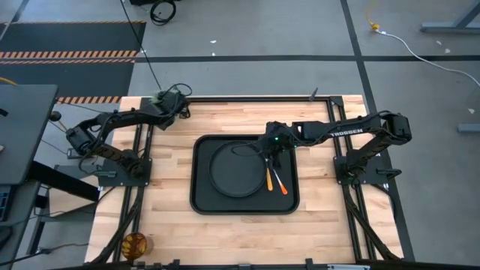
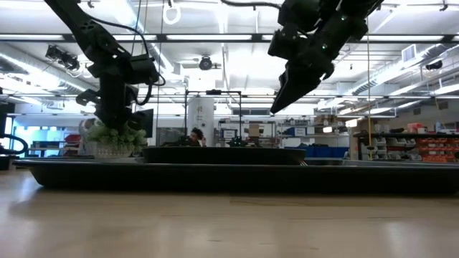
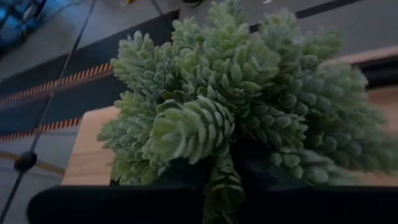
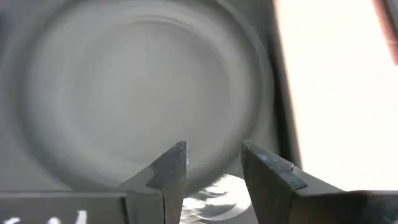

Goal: Pick and place plate/cup/fork/spoon on tray
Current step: Move the gray vase plant to the top right of the table

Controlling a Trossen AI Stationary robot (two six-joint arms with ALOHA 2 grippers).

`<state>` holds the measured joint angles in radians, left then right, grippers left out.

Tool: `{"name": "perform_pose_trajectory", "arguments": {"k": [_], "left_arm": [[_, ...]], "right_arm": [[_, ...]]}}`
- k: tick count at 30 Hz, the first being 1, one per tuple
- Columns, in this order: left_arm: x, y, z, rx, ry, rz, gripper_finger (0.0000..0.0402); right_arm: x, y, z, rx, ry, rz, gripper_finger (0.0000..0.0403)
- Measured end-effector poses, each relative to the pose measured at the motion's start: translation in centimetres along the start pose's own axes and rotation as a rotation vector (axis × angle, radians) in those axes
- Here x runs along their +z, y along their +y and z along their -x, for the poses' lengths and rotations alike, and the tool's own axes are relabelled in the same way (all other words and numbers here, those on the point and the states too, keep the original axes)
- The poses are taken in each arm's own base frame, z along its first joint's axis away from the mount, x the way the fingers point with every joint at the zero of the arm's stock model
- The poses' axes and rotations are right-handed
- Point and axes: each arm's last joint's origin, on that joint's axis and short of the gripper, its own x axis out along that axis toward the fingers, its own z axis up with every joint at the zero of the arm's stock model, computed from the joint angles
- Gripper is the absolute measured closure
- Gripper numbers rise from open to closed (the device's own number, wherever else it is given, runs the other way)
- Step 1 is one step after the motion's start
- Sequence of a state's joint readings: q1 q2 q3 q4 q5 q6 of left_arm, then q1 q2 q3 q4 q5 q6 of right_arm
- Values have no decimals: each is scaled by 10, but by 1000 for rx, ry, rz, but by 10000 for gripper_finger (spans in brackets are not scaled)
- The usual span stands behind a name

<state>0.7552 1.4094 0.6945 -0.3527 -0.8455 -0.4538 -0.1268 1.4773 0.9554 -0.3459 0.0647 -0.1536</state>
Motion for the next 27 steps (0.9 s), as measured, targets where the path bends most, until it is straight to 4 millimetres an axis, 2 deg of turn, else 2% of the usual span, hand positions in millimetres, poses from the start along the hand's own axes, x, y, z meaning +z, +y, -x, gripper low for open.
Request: {"name": "perform_pose_trajectory", "arguments": {"k": [5, 9, 13, 16, 19, 23, 27], "left_arm": [[-4, -14, 16, -70, -43, -78, 328], [3, -28, 37, -248, -77, -124, 324], [20, -46, 64, -462, -175, -147, 323], [39, -60, 88, -703, -298, -122, 323], [50, -67, 108, -872, -409, -114, 323], [56, -71, 123, -851, -481, -138, 322], [49, -84, 122, -814, -478, -182, 322]], "right_arm": [[-2, -8, 0, -111, 28, 26, 245], [-4, -16, 0, -122, 36, 30, 245], [-6, -24, -1, -137, 44, 27, 245], [-6, -28, -1, -145, 47, 22, 245], [-7, -29, 0, -166, 52, 16, 245], [-5, -27, 8, -231, 41, -2, 245], [1, -21, 22, -234, -22, -9, 245]]}}
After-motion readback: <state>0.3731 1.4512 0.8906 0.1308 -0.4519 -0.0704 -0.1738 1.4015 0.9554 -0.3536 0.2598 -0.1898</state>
